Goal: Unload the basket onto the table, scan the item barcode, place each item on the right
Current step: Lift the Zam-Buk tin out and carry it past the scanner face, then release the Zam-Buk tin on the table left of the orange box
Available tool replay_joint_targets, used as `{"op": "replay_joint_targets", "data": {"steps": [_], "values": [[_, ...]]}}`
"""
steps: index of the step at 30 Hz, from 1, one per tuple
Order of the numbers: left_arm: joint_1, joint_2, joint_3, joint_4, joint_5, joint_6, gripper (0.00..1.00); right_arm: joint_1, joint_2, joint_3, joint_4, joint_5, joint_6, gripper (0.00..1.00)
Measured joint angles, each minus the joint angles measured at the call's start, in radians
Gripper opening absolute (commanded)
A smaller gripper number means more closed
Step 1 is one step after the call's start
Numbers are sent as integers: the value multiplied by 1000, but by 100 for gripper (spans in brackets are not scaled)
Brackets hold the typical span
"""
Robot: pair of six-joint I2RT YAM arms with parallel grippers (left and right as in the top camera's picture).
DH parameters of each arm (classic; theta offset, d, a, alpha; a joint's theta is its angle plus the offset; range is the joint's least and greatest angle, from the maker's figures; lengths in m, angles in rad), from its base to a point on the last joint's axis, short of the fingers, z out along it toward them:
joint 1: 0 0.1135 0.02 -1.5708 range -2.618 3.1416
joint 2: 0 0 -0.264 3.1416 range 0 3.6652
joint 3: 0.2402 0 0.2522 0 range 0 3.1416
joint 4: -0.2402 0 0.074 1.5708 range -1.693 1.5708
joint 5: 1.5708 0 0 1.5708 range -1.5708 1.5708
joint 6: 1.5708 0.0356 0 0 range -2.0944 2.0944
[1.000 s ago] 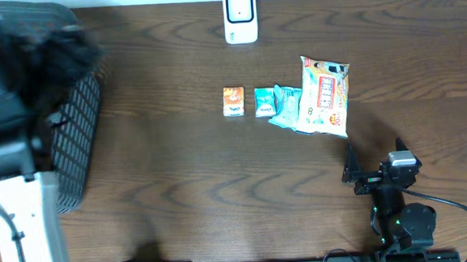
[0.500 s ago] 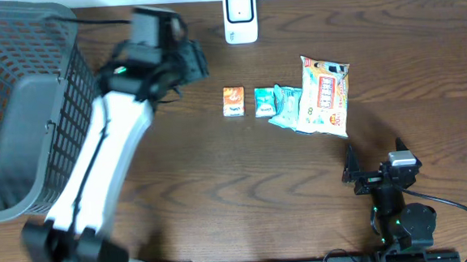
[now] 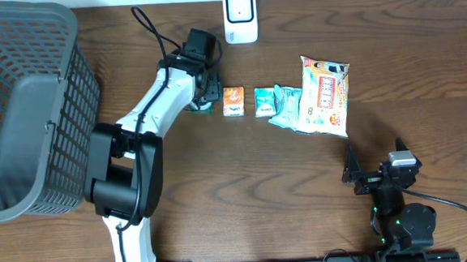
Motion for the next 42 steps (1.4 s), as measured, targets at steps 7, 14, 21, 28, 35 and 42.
{"op": "replay_joint_targets", "data": {"steps": [7, 14, 21, 28, 35, 42], "values": [[0, -3, 0, 4, -1, 0, 79, 0, 0, 0, 0, 0, 0, 99], [0, -145, 0, 2, 2, 1, 86, 0, 0, 0, 0, 0, 0, 99], [0, -517, 1, -76, -31, 4, 98, 0, 0, 0, 0, 0, 0, 99], [0, -776, 8, -306, -117, 3, 98, 0, 0, 0, 0, 0, 0, 99], [0, -845, 8, -520, -134, 3, 98, 0, 0, 0, 0, 0, 0, 99], [0, -829, 7, -606, -134, 3, 98, 0, 0, 0, 0, 0, 0, 99]]}}
